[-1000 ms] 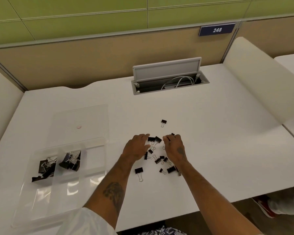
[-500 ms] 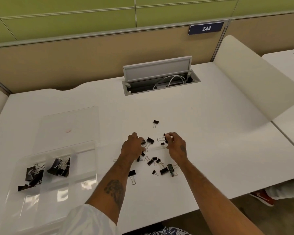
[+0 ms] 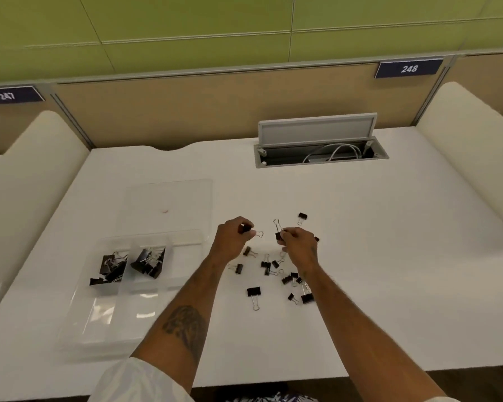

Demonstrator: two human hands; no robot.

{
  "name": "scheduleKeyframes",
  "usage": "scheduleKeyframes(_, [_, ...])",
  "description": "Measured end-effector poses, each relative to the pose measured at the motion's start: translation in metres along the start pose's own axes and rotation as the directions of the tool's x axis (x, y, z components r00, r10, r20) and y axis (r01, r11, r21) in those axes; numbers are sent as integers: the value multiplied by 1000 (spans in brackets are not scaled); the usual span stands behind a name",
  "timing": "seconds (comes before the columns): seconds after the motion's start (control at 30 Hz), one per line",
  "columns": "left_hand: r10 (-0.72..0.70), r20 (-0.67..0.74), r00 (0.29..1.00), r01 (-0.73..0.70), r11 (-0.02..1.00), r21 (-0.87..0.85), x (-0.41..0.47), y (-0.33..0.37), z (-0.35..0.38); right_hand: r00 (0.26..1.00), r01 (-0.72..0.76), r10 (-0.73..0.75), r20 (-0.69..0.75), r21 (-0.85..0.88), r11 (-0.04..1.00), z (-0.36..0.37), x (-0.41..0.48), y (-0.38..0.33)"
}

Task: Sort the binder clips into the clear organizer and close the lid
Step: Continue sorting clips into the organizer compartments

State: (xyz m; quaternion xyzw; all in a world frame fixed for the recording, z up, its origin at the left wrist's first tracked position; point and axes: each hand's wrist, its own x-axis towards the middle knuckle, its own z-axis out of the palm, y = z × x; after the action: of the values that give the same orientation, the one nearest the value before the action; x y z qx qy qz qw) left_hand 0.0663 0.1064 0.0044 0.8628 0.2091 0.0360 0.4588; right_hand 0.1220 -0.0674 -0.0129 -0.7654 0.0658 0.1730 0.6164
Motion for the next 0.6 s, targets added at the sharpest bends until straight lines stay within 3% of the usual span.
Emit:
scheduleKeyframes(0.13, [-120,-146,982,100,986,-134,-14,-18,-46,996,19,-22,89,27,999,41,-19,-14])
scheduleKeyframes(0.27, [-184,-201,962,139,966,-216,-29,-39,-83,984,20,-28,174,46,999,76,-38,-27])
scheduleKeyframes(0.6, [-158,-152,976,165,986,38,-59,-87,-133,982,45,-24,186,-108,993,145,-82,-23])
